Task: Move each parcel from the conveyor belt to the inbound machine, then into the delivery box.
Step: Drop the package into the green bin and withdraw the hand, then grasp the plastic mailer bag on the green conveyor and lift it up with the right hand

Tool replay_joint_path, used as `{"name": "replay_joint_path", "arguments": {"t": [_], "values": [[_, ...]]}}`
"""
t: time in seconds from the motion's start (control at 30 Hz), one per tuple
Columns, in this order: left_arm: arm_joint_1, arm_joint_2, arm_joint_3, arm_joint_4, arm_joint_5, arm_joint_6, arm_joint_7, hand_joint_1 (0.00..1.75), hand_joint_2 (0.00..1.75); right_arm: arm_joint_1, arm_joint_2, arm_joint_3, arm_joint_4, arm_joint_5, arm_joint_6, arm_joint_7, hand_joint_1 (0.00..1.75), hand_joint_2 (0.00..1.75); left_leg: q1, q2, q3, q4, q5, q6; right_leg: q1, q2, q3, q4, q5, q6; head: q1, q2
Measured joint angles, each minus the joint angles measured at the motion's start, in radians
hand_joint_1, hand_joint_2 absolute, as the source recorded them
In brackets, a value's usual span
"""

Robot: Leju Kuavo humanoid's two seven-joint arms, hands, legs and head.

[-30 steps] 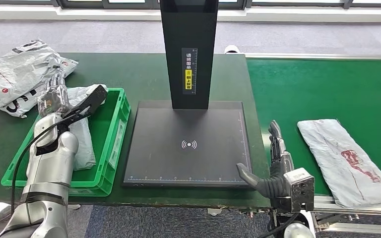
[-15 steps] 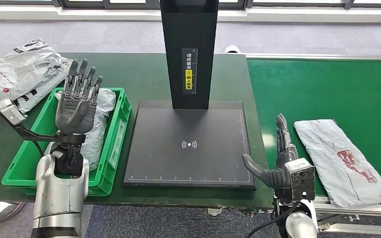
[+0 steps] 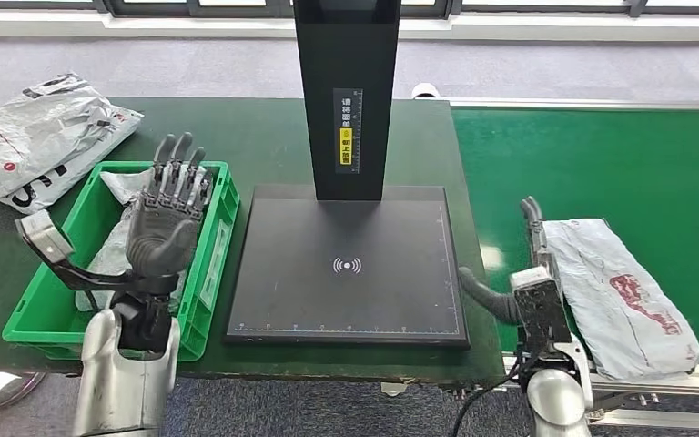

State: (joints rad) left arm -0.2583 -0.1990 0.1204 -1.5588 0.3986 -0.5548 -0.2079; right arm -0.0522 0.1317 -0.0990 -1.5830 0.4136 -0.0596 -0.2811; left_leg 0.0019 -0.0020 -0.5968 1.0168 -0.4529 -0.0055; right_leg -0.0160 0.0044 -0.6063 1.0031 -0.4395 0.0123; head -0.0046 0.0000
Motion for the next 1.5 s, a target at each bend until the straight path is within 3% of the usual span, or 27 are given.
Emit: {"name": "replay_joint_path", "arguments": {"t": [0.13, 0.3, 0.47, 0.73, 1.2, 1.5], "values": [[0.072, -0.001, -0.091, -0.061, -0.115, -0.002, -0.081, 0.00, 1.75, -0.167, -0.108, -0.045, 0.209, 0.221, -0.092, 0.128, 0.00, 1.75, -0.002, 0.000, 0.000, 0.001, 0.000, 0.002, -0.002, 0.000, 0.000, -0.001, 0.002, 0.003, 0.000, 0.000], [0.123, 0.000, -0.187, -0.124, -0.148, -0.004, -0.098, 0.00, 1.75, -0.439, -0.290, -0.083, 0.633, 0.533, -0.147, 0.336, 0.00, 1.75, -0.003, -0.005, -0.002, 0.002, 0.003, 0.007, -0.003, -0.006, 0.001, -0.002, 0.004, 0.006, 0.000, 0.000], [0.137, 0.001, -0.219, -0.127, -0.159, 0.011, -0.110, 0.00, 1.75, -0.559, -0.384, -0.083, 0.928, 0.643, -0.121, 0.433, 0.00, 1.75, -0.003, -0.008, -0.002, 0.002, 0.004, 0.007, -0.002, -0.008, 0.002, -0.002, 0.004, 0.006, 0.000, 0.000], [0.140, 0.001, -0.240, -0.097, -0.163, 0.023, -0.136, 0.00, 1.75, -0.608, -0.414, -0.083, 1.128, 0.669, -0.068, 0.463, 0.00, 1.75, -0.003, -0.007, -0.002, 0.001, 0.004, 0.007, -0.002, -0.006, 0.001, -0.001, 0.003, 0.006, 0.000, 0.000], [0.141, 0.001, -0.245, -0.085, -0.163, 0.023, -0.137, 0.00, 1.75, -0.633, -0.424, -0.083, 1.209, 0.672, -0.060, 0.465, 0.00, 1.75, -0.003, -0.007, -0.002, 0.001, 0.004, 0.007, -0.003, -0.006, 0.001, -0.001, 0.003, 0.006, 0.000, 0.000], [0.139, 0.001, -0.246, -0.077, -0.181, 0.019, -0.146, 0.00, 1.75, -0.622, -0.422, -0.083, 1.251, 0.689, 0.095, 0.485, 0.00, 1.75, -0.003, -0.007, -0.002, 0.001, 0.004, 0.007, -0.003, -0.006, 0.001, -0.002, 0.003, 0.006, 0.000, 0.000]]}}
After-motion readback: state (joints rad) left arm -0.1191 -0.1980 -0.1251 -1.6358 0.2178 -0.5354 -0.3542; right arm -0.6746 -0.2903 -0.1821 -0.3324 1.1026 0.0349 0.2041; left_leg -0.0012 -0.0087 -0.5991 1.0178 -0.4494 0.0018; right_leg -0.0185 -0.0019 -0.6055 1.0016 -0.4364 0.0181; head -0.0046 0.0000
